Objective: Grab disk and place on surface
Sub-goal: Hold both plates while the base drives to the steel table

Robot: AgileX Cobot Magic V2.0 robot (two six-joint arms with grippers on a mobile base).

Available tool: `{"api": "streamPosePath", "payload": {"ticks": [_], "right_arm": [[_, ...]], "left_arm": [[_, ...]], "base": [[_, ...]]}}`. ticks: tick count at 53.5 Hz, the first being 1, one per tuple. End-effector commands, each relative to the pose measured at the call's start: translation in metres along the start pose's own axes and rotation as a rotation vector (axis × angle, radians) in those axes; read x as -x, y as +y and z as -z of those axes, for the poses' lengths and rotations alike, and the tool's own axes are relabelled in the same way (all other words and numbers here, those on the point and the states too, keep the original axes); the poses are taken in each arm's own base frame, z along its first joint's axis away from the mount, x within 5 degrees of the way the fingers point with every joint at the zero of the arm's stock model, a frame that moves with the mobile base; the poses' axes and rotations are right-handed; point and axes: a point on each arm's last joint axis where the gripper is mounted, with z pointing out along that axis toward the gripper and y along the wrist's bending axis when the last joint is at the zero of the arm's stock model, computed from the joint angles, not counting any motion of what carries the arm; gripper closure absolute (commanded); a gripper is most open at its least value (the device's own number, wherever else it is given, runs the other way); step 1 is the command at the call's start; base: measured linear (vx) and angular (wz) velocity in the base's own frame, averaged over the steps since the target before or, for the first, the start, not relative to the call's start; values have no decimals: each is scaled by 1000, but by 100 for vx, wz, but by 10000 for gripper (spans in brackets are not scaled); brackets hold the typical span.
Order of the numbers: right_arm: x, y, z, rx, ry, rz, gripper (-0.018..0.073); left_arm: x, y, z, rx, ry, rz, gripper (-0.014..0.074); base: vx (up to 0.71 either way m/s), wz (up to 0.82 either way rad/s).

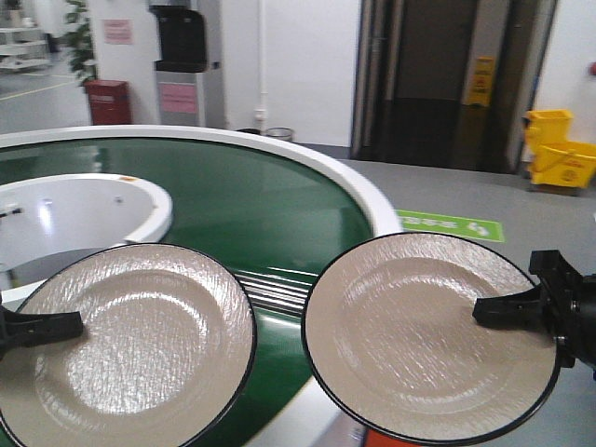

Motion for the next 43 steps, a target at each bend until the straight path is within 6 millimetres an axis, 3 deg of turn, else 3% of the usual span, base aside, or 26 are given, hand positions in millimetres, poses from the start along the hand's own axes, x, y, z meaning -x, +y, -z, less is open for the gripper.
{"api": "streamPosePath", "payload": {"ticks": [1, 43], "right_arm": [[8, 27, 13, 118, -82, -10, 568], [8, 27, 13, 118, -82, -10, 568]], "left_arm": [[5, -30, 7, -152, -56, 8, 599], [5, -30, 7, -152, -56, 8, 599]], "base": [[-13, -49], [-9, -44]]}}
